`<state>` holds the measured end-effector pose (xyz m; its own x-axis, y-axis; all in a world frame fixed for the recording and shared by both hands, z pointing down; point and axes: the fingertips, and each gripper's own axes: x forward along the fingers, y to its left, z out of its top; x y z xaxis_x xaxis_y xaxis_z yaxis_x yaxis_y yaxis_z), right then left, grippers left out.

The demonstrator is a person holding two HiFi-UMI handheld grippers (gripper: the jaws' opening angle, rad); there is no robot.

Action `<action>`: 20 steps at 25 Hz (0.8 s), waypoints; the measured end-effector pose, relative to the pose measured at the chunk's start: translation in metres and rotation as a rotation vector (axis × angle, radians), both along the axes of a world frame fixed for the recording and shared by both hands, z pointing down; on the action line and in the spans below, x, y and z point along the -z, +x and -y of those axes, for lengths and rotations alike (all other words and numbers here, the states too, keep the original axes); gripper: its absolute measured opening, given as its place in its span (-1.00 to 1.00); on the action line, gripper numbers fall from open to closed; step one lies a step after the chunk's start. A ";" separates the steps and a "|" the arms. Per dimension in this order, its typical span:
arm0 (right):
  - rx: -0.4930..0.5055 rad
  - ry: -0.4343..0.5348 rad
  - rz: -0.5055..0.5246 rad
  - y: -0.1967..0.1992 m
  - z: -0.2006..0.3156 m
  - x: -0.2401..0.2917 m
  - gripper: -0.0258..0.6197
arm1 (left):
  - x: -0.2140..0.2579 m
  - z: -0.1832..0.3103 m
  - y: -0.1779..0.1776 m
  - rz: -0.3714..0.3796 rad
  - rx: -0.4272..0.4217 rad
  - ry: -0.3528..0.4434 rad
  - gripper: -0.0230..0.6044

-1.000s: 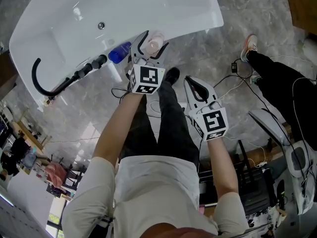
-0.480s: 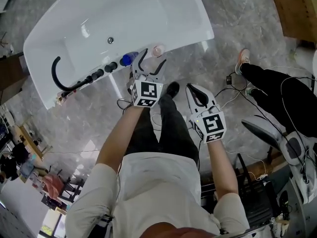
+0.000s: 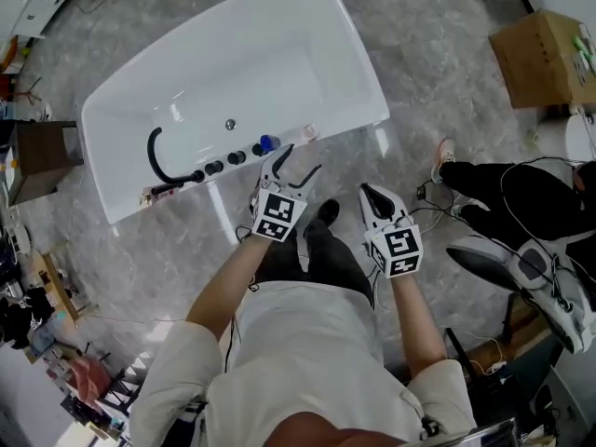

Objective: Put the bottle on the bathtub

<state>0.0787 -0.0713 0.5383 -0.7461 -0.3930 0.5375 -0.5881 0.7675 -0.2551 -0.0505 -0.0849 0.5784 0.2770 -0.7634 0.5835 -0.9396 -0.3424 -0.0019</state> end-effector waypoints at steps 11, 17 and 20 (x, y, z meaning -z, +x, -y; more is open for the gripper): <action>-0.055 0.113 0.021 0.005 -0.028 0.111 -0.83 | 0.131 -0.057 -0.017 -0.028 -0.088 0.097 -0.32; -0.115 0.164 0.035 -0.003 -0.052 0.155 -0.83 | 0.174 -0.093 -0.042 -0.036 -0.070 0.109 -0.48; -0.151 0.172 0.046 -0.003 -0.066 0.169 -0.83 | 0.187 -0.109 -0.047 -0.061 -0.066 0.124 -0.58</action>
<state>0.0760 -0.0054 0.3696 -0.6937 -0.5854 0.4197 -0.6907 0.7059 -0.1569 -0.0973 0.0238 0.3919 0.3612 -0.8075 0.4663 -0.9147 -0.4041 0.0087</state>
